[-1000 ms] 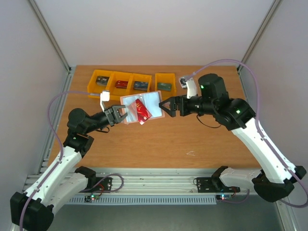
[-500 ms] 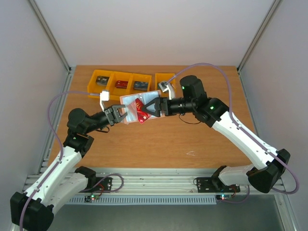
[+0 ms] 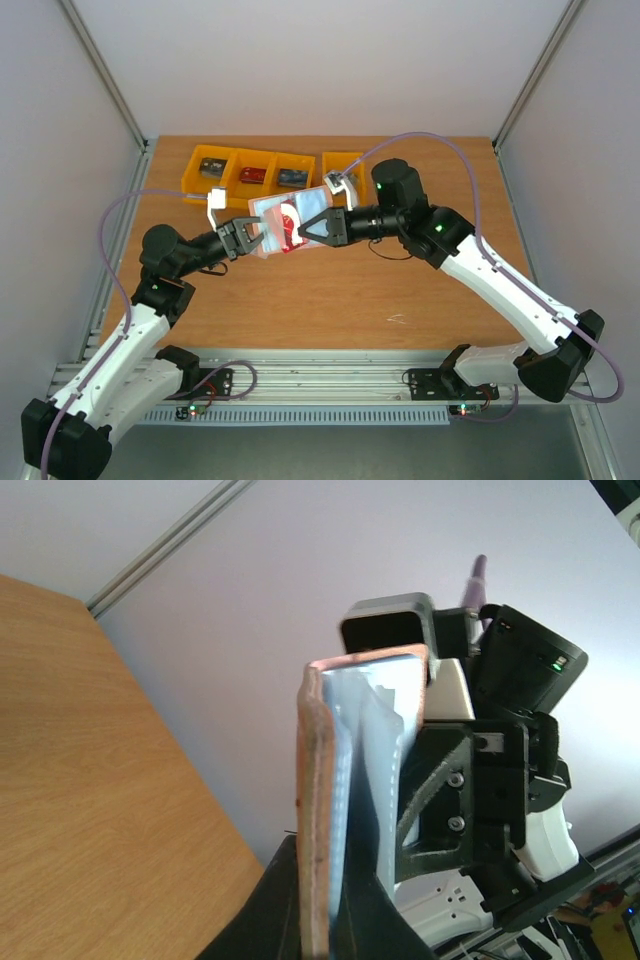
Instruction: Take the credit cards out of the card holder
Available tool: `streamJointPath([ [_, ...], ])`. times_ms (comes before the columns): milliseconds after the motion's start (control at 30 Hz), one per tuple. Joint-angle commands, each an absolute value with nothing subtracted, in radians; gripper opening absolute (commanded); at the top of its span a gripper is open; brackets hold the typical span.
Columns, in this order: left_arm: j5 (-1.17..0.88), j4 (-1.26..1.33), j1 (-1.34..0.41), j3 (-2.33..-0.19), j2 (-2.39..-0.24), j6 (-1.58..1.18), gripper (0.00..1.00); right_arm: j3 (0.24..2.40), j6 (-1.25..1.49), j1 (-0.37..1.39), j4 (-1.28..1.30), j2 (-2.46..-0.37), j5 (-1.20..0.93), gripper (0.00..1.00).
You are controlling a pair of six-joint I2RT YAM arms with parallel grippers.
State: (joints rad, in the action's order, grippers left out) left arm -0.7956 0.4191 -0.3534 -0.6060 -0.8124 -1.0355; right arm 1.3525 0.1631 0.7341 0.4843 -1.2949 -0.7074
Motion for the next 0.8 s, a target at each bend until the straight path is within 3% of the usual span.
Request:
streamJointPath([
  [0,-0.795,0.435,-0.352,-0.639,-0.796,-1.015,0.18,1.352,0.155,0.741,0.463,-1.266,-0.718,0.01],
  [133,-0.910,0.425,-0.298,-0.632,-0.784,-1.004,0.55,1.376,0.127,0.733,0.494,-1.230,-0.715,0.01],
  [300,-1.057,0.566,-0.277,-0.586,-0.799,-1.020,0.77,1.419,0.051,0.733,0.593,-1.204,-0.718,0.01],
  [600,-1.122,0.607,-0.304,-0.597,-0.798,-0.953,0.89,1.486,0.017,0.744,0.647,-1.253,-0.751,0.01],
  [700,-1.039,0.524,-0.313,-0.617,-0.810,-0.922,0.87,1.492,0.017,0.763,0.627,-1.279,-0.784,0.01],
  [767,-0.986,0.498,-0.313,-0.621,-0.816,-0.911,0.78,1.494,-0.026,0.779,0.616,-1.287,-0.796,0.01],
])
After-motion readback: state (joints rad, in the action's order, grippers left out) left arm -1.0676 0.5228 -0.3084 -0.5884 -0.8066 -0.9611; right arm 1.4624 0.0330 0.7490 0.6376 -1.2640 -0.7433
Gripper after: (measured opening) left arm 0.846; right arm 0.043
